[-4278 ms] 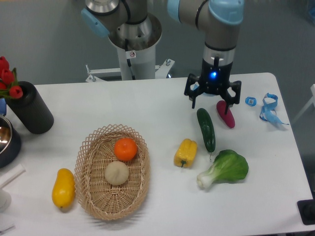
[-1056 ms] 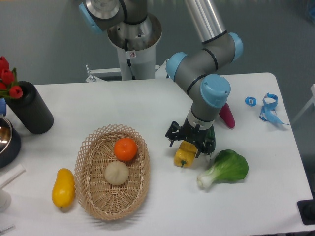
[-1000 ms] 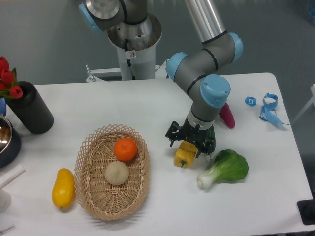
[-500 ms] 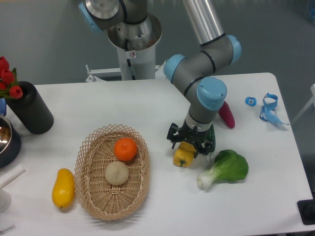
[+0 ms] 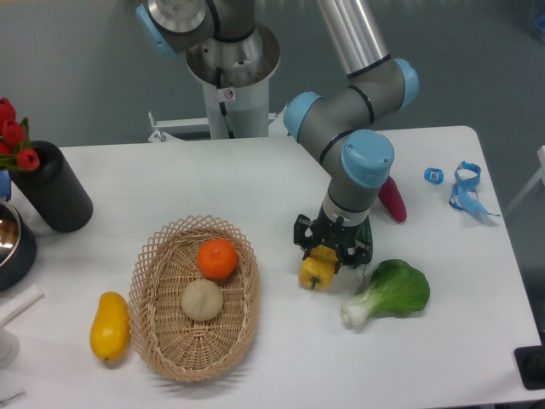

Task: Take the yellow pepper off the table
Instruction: 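Lift the held yellow pepper up and back toward the cucumber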

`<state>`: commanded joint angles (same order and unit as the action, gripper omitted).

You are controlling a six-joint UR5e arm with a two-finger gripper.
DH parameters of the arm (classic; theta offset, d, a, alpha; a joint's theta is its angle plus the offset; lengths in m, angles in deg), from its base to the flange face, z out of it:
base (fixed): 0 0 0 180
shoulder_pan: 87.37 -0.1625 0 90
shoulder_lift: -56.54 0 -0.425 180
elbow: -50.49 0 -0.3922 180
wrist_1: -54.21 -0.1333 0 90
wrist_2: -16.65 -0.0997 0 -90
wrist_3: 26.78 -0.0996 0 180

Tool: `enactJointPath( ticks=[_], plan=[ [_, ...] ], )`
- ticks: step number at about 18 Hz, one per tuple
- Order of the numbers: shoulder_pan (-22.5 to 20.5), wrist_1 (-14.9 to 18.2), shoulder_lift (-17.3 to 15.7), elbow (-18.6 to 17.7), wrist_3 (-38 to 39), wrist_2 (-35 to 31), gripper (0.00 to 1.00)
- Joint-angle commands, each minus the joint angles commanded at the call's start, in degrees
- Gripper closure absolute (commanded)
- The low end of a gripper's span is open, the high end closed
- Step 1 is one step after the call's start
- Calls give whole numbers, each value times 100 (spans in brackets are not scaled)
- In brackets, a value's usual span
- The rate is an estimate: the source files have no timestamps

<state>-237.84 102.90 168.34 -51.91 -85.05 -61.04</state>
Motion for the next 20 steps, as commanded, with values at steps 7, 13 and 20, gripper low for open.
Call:
enactJointPath(
  ticks=[7,13,20],
  plan=[
    [-17,-9,-676,615,-35,9,66],
    [-307,79,-1081,932,-53,35,65],
    [-510,97,-1205,967,-53,61,66]
  ],
)
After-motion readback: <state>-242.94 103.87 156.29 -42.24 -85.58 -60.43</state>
